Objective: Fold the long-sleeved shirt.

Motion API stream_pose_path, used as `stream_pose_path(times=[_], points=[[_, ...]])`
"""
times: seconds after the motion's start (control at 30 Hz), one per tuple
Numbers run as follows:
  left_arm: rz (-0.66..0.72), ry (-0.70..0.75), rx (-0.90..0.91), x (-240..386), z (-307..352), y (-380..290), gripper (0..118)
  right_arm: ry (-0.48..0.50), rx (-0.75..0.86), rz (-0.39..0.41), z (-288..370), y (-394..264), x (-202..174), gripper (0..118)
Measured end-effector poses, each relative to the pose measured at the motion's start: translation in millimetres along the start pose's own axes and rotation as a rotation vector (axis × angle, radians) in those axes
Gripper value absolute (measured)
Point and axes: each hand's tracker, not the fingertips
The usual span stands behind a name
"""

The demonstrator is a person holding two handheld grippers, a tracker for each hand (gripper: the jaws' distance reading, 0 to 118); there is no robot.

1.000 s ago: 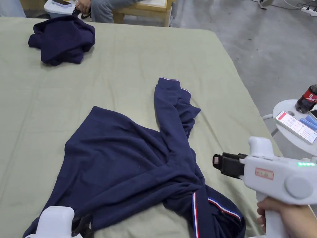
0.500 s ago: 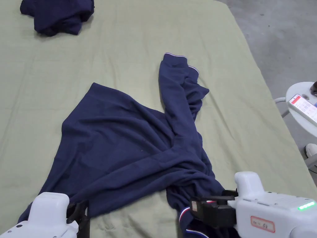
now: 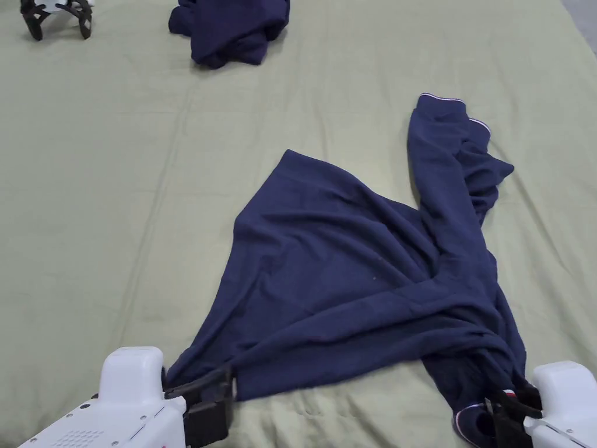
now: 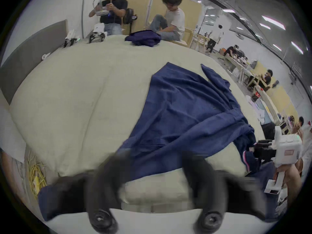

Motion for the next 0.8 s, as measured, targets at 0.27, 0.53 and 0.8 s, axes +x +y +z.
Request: stream_pose_path(times=[0.27, 0.53, 0.8], points=[[-0.105, 0.098, -0.055, 1, -50, -14, 88, 0.02, 0.013, -0.042, 7, 2, 2, 24], [-0.015, -0.043, -0.013, 0, -46, -4, 5, 0.056, 0.238, -0.224, 83, 16, 39, 24], [0.046, -0.14, 0.216, -1, 27, 74, 5, 0.077, 0.405, -0.189, 148, 53, 70, 22]])
